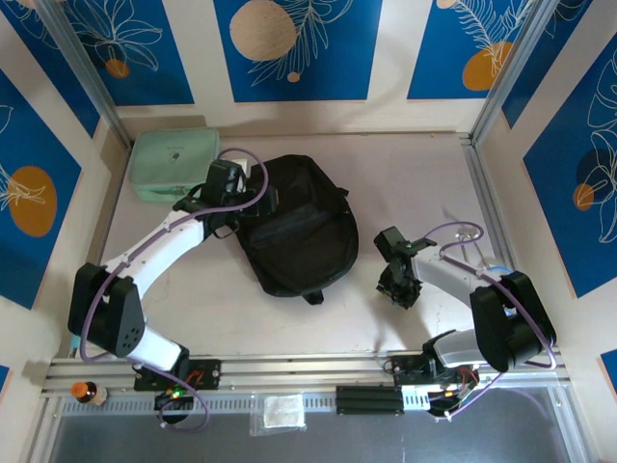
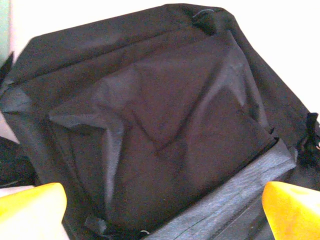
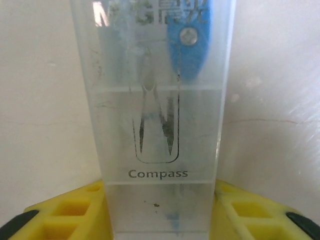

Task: Pack books, pencil case, and school supplies into a backpack

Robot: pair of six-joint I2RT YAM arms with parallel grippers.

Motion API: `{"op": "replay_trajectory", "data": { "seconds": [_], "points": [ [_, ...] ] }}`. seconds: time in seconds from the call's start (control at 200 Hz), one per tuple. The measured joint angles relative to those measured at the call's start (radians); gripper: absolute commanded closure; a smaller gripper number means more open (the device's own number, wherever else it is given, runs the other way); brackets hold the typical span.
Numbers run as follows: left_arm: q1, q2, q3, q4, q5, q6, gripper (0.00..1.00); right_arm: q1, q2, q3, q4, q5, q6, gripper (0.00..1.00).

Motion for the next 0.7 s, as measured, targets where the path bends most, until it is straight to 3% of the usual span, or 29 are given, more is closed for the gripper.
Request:
{"op": "replay_trajectory", "data": {
  "seconds": [0.175,0.35,0.52,0.7],
  "points": [
    [0.000,0.041,0.039,0.008,0.102,-0.004,0.00,0.000,-0.021,0.007,0.010,0.011,-0.050,0.62],
    [0.000,0.105,0.075,0.056,0.294,-0.071,0.00,0.000,-0.093,0.098,0.076,0.006,-0.206,0.61],
    [-0.005,0.178,0.077,0.183,0.477,-0.218,0.00,0.023,-0.103,0.211,0.236,-0.099,-0.407,0.61],
    [-0.042,0.226,0.077,0.310,0.578,-0.354,0.03,0.059,-0.014,0.314,0.380,-0.241,-0.564,0.62]
  ]
}}
